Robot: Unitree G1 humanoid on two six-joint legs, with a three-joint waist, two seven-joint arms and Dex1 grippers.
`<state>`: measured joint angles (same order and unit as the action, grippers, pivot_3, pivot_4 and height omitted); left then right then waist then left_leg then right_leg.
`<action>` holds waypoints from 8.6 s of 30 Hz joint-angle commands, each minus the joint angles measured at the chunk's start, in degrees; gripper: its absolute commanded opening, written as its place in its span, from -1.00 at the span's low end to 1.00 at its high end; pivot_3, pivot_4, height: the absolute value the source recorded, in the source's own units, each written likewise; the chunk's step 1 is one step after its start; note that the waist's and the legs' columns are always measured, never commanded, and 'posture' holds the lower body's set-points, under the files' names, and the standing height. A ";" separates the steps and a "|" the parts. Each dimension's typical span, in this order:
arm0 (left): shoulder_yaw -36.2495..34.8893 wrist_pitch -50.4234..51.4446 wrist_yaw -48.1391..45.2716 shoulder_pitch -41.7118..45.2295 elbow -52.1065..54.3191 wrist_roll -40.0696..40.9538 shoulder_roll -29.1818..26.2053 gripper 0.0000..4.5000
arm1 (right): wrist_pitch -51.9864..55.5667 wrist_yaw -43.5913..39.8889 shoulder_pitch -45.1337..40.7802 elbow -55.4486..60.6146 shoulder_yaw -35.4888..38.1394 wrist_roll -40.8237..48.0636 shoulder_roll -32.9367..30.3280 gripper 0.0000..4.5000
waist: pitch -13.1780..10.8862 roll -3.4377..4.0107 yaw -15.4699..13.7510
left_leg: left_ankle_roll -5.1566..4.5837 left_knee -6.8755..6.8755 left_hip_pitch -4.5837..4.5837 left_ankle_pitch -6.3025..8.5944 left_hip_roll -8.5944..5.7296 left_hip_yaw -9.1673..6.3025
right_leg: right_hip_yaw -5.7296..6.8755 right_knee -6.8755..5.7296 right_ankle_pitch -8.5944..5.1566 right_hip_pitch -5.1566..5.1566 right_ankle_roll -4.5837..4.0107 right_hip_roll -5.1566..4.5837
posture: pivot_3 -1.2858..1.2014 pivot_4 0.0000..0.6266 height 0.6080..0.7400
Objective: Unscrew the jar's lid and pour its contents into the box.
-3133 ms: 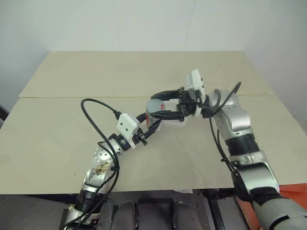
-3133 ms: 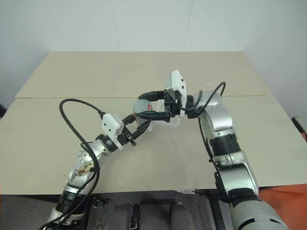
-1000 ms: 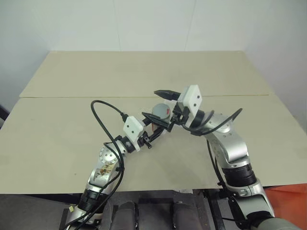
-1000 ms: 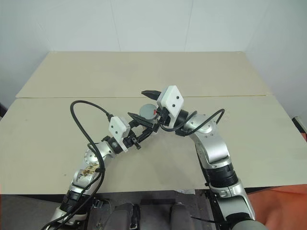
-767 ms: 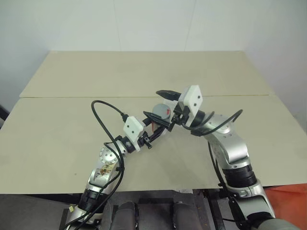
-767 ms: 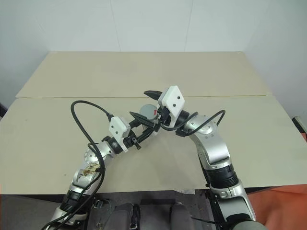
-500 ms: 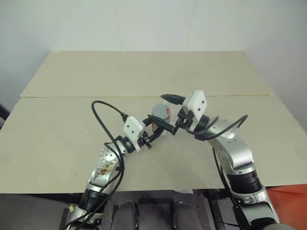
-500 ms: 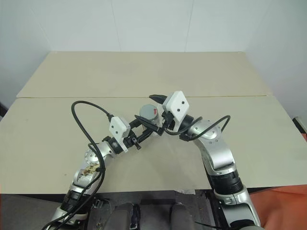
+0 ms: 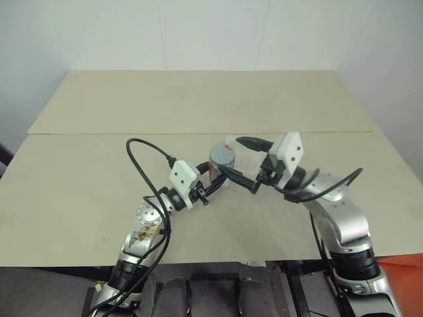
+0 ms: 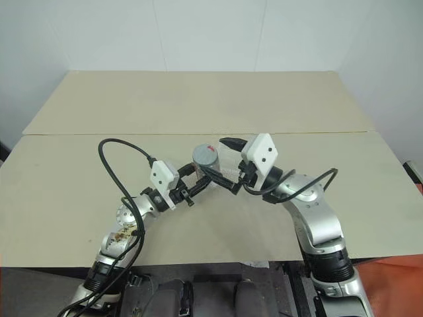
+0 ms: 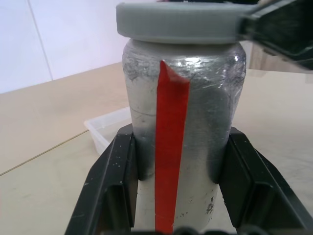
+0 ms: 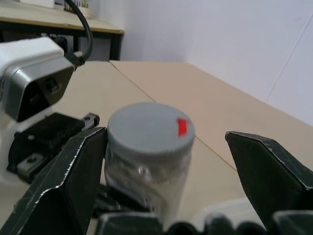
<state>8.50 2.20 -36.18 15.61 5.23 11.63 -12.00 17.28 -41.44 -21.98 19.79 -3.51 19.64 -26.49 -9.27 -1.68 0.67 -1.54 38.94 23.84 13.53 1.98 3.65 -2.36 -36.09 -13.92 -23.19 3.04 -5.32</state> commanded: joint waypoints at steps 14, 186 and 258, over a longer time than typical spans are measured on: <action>-0.56 -2.26 -0.96 1.11 0.31 0.73 0.50 -0.15 | -1.89 -4.57 2.65 6.40 1.96 2.83 -4.31 0.97 | 0.00 -0.01 0.04 | 0.00 0.01 0.00 0.00 0.00 -0.02 | -0.01 0.00 0.00 0.00 0.01 0.02 | 0.03 -0.52 1.00; -3.09 -11.47 3.07 16.98 -20.92 -7.06 -2.21 -0.15 | 14.49 1.87 22.59 11.13 22.52 4.93 -17.80 0.99 | 0.00 -0.02 -0.79 | -0.04 0.11 -0.01 -0.02 -0.07 -0.07 | -0.03 0.05 0.02 0.16 0.12 0.03 | 0.03 -0.52 1.00; 30.14 -36.01 51.03 62.57 -79.26 -63.40 -2.96 -0.15 | 14.31 13.03 21.75 16.97 16.70 -1.73 -11.48 0.99 | -0.07 -0.14 -2.03 | -0.27 0.91 0.87 0.10 -0.26 0.02 | 0.31 -0.03 0.07 -0.12 0.41 -0.06 | 0.03 -0.52 1.00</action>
<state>32.50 -32.61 5.16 73.87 -76.27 -43.74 -15.33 32.76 -28.70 0.37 35.40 12.46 18.12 -38.09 -9.35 -1.82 -1.36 -1.81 39.84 24.72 13.63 1.72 3.67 -2.04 -36.09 -13.84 -23.28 3.46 -5.38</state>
